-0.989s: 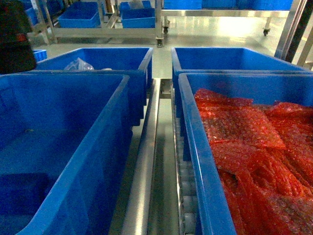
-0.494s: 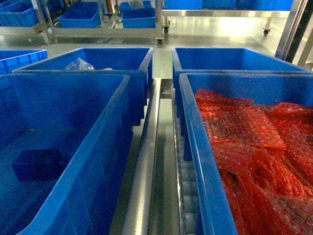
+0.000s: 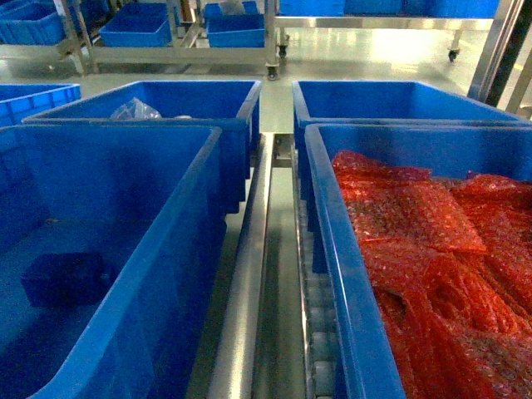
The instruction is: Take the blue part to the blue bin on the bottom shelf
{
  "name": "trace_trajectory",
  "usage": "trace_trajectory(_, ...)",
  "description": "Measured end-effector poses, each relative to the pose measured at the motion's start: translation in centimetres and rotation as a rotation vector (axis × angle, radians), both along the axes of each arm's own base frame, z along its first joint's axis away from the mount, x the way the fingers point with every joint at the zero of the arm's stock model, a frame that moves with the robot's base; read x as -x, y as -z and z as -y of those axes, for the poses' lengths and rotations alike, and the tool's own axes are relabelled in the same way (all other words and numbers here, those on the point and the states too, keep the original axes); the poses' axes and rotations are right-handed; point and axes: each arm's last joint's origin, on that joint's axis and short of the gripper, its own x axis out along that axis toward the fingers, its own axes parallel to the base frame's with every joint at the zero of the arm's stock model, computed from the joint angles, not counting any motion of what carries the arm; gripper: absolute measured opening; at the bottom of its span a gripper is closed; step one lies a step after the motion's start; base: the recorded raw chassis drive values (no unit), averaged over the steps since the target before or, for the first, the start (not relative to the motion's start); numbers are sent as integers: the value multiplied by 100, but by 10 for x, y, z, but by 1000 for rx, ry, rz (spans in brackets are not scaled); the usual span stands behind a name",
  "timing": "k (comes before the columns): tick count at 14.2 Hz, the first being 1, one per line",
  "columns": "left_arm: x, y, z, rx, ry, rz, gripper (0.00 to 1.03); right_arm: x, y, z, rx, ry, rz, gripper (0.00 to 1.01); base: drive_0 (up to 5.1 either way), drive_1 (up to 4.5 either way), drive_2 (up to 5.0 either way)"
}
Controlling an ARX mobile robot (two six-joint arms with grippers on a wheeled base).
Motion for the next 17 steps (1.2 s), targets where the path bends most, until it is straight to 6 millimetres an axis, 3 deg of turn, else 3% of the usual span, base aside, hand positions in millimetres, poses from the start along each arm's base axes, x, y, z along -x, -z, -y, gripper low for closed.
trace_trajectory(17,34,7,1,-2,11,-20,2,0,0,0,0,0,1,98,0,0,0)
